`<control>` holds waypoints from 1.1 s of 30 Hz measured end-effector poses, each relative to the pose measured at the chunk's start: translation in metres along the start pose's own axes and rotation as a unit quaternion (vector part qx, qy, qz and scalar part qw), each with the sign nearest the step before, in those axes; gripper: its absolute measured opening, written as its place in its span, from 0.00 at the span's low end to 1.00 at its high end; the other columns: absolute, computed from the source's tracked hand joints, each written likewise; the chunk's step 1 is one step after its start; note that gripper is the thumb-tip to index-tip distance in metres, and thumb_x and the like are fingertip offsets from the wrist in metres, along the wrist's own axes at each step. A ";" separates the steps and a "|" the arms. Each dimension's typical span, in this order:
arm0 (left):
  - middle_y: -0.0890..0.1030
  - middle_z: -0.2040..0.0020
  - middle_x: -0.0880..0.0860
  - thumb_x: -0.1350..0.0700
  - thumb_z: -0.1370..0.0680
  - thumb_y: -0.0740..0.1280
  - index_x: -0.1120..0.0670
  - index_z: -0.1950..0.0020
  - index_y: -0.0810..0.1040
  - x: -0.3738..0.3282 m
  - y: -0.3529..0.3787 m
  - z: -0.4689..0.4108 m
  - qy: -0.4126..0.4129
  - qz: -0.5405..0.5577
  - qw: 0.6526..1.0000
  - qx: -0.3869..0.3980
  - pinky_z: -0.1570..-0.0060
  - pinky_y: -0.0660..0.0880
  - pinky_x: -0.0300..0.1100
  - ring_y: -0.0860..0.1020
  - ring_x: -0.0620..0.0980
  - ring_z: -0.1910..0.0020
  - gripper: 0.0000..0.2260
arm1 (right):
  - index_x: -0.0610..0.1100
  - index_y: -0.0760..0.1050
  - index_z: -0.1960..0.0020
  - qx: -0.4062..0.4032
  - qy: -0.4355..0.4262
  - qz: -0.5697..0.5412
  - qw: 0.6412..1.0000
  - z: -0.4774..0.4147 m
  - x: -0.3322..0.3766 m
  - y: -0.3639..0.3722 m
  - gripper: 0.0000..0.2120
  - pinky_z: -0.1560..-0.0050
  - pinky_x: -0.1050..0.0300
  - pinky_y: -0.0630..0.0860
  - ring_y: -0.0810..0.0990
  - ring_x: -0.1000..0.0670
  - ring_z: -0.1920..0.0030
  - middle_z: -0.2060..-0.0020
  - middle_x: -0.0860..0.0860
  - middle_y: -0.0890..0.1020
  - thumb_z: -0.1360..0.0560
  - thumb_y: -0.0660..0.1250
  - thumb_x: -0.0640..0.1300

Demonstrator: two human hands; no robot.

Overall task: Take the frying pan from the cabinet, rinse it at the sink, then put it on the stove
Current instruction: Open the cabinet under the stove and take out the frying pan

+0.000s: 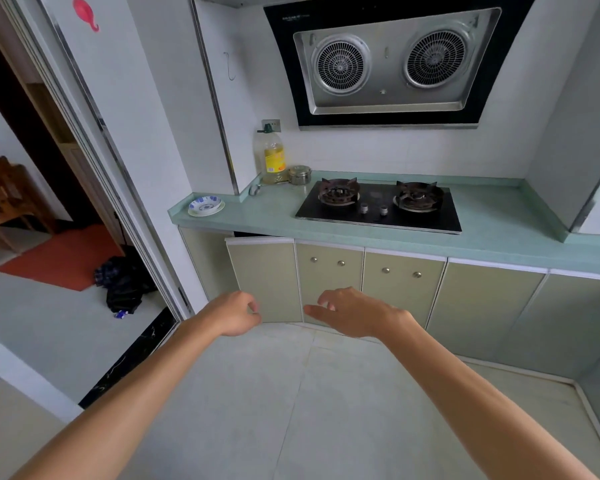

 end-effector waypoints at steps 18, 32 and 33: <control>0.80 0.38 0.52 0.49 0.22 0.66 0.52 0.35 0.78 0.138 -0.072 -0.235 0.002 0.039 0.999 0.021 0.49 0.74 0.39 0.78 0.51 0.41 0.17 | 0.48 0.71 0.31 0.036 0.014 0.040 0.998 -0.265 0.062 -0.018 0.33 0.36 0.43 0.72 0.76 0.44 0.36 0.35 0.47 0.78 0.23 0.51 0.70; 0.81 0.40 0.52 0.49 0.21 0.64 0.53 0.37 0.78 0.271 -0.120 -0.398 0.045 0.046 0.996 0.065 0.45 0.74 0.41 0.79 0.52 0.43 0.15 | 0.47 0.72 0.31 0.024 0.083 -0.009 0.996 -0.452 0.127 -0.007 0.28 0.37 0.47 0.71 0.77 0.45 0.37 0.37 0.47 0.80 0.21 0.54 0.66; 0.81 0.39 0.52 0.49 0.21 0.64 0.52 0.37 0.78 0.277 -0.119 -0.409 0.046 0.047 0.995 0.068 0.45 0.74 0.41 0.79 0.52 0.42 0.15 | 0.47 0.72 0.31 0.025 0.082 -0.006 0.996 -0.465 0.129 -0.005 0.28 0.37 0.47 0.71 0.77 0.45 0.37 0.37 0.47 0.80 0.21 0.54 0.65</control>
Point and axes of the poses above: each hand's wrist, its own z-axis away from the middle knuckle, its own y-axis out of the palm, x = y × z, the point moved 5 cm from there along -z, towards the middle knuckle
